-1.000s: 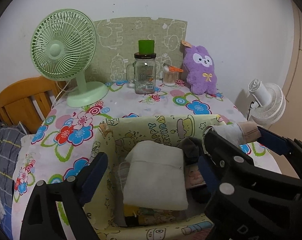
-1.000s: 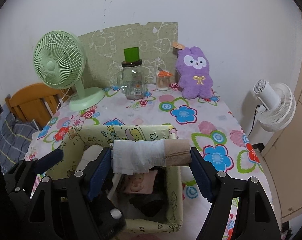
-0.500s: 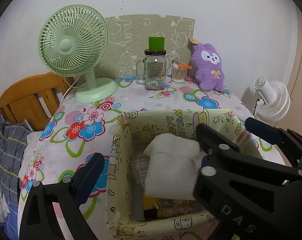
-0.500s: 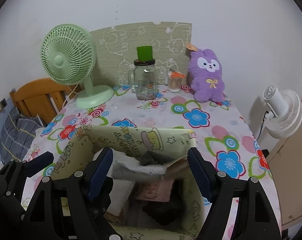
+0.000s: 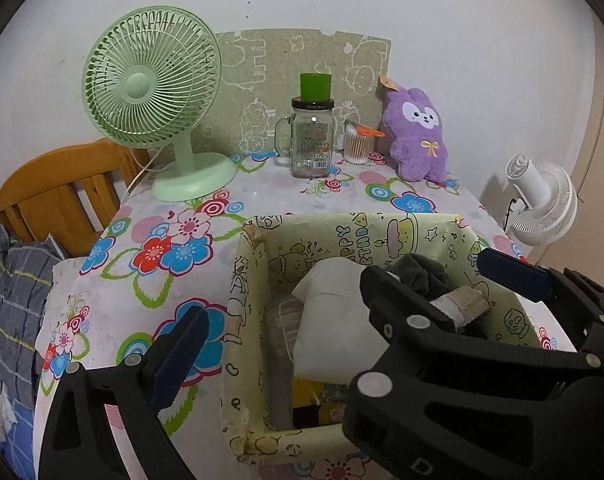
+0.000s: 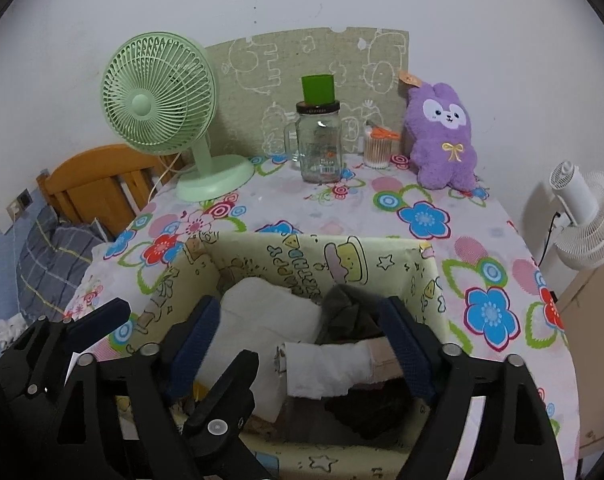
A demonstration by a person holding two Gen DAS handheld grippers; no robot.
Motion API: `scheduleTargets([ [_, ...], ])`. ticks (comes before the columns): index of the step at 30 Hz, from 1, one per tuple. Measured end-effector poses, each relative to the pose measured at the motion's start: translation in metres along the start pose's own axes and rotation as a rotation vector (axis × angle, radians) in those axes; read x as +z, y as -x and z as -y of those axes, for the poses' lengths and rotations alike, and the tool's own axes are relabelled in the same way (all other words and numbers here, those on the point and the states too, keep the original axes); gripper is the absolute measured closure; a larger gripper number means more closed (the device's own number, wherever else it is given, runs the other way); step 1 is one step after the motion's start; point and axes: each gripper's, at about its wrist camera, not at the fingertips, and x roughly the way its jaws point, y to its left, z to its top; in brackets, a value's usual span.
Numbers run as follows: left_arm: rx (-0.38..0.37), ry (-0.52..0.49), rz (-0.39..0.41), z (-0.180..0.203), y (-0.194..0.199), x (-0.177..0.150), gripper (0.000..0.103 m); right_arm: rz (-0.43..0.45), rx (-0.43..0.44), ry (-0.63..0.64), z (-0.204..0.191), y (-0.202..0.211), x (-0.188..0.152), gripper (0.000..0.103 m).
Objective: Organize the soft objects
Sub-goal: 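Lower the white pad and white roll into the box and open both tools, then withdraw both open tools up and back from the box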
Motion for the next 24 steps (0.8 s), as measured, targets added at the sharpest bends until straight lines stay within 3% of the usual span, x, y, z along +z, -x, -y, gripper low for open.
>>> scheduleTargets([
  [24, -0.015, -0.027, 0.083, 0.024, 0.055, -0.013, 0.001, 0.104, -0.039, -0.041, 0.011, 0.072, -0.018, 0.005],
])
